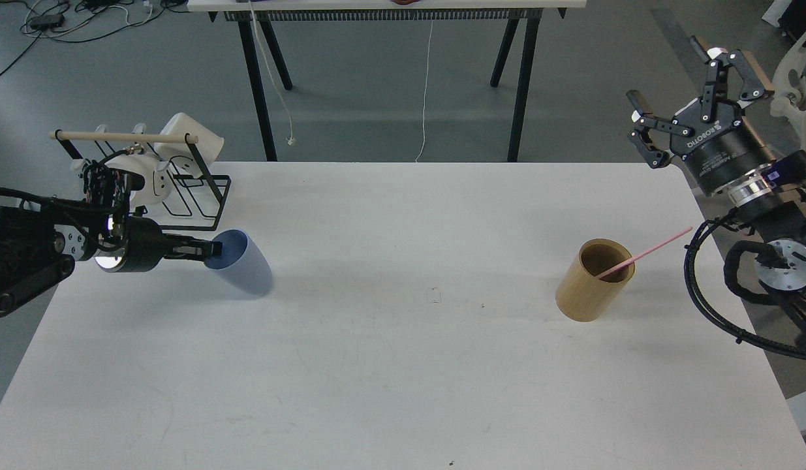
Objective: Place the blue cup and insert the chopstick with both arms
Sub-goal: 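Lift the blue cup with the left gripper and carry it toward the table center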
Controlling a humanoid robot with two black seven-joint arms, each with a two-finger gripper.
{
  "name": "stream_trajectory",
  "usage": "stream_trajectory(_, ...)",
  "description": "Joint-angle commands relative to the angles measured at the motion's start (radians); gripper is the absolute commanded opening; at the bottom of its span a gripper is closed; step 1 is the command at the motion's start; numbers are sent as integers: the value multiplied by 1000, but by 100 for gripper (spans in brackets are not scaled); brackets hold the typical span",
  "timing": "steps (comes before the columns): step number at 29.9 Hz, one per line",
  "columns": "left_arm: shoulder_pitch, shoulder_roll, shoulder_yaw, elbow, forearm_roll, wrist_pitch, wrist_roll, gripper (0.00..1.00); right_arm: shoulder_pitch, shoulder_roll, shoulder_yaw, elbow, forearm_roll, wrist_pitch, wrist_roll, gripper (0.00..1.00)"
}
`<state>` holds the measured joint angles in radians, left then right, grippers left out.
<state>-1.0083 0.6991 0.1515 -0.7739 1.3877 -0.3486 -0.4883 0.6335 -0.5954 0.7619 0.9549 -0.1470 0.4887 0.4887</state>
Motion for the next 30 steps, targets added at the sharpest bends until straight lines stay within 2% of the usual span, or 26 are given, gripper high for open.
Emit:
stream_trajectory(1, -13, 58, -114, -190, -27, -10, 0, 0, 2, -6, 22, -10, 1, 0, 0, 94)
stream_trajectory(4, -50, 86, -182, -341, -55, -35, 0, 0, 2, -20, 62, -25, 1, 0, 0, 94)
stream_trajectory(8, -144, 25, -162, -358, -65, -62, 0, 0, 2, -72, 96, -47, 33, 0, 0, 94)
stream_trajectory(14, -243, -274, 64, -133, -61, -59, 0, 0, -8, -124, 96, -102, 139, 0, 0, 94)
stream_trajectory(17, -251, -406, 121, 3, -59, -53, 0, 0, -11, -135, 94, -116, 144, 0, 0, 94)
stream_trajectory(21, -256, -545, 181, 99, -52, -50, 0, 0, -21, -138, 96, -125, 144, 0, 0, 94)
stream_trajectory(24, -259, -654, 270, 241, -52, -26, 0, 0, -23, -136, 94, -127, 144, 0, 0, 94)
stream_trajectory(27, -254, -699, 364, 333, -52, 14, 0, 0, -23, -136, 94, -127, 144, 0, 0, 94)
stream_trajectory(30, -251, -699, 369, 340, -53, 16, 0, 0, -22, -136, 94, -128, 144, 0, 0, 94)
